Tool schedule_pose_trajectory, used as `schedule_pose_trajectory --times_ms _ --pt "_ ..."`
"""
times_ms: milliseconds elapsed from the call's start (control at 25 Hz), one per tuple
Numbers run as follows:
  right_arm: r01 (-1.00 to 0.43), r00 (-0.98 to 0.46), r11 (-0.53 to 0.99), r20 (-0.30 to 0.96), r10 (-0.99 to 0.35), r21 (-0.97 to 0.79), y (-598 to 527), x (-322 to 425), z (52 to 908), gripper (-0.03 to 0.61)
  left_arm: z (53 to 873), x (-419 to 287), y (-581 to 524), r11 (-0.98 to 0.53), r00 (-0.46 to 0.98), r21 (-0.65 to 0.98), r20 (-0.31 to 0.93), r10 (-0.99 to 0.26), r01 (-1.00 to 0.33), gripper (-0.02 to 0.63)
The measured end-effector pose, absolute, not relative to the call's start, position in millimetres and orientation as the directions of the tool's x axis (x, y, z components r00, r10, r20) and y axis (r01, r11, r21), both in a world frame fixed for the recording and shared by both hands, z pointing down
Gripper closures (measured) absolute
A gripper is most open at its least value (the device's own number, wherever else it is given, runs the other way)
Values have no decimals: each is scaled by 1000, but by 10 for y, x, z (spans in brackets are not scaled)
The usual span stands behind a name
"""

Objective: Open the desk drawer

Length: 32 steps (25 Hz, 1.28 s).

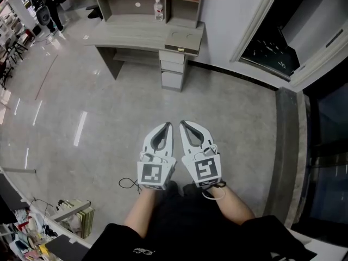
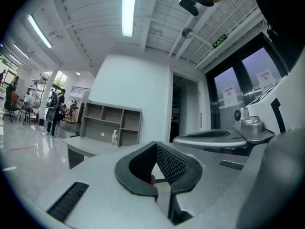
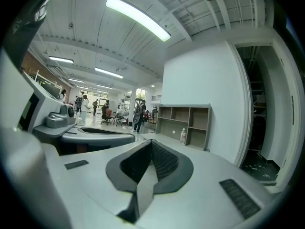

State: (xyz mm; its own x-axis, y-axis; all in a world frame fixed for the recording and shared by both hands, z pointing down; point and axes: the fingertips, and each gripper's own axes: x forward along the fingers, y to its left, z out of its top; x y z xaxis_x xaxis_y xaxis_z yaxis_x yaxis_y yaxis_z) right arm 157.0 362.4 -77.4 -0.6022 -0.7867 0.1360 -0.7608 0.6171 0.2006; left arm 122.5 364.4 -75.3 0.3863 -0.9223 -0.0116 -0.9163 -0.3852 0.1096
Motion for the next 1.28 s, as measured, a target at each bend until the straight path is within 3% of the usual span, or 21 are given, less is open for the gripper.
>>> schedule_pose_trajectory --times_ms 520,960,1280 --pt "-779 -573 591 147 -807 210 3514 963 -770 572 -655 681 3507 -439 443 95 28 -896 -894 609" --pt "-818 -536 556 154 -830 148 3011 1174 -654 572 -587 874 3015 -461 471 148 38 -881 -875 609" --pt "-805 -562 574 114 -819 149 2117 1268 -742 572 -632 865 2176 -421 425 56 76 -902 -905 609"
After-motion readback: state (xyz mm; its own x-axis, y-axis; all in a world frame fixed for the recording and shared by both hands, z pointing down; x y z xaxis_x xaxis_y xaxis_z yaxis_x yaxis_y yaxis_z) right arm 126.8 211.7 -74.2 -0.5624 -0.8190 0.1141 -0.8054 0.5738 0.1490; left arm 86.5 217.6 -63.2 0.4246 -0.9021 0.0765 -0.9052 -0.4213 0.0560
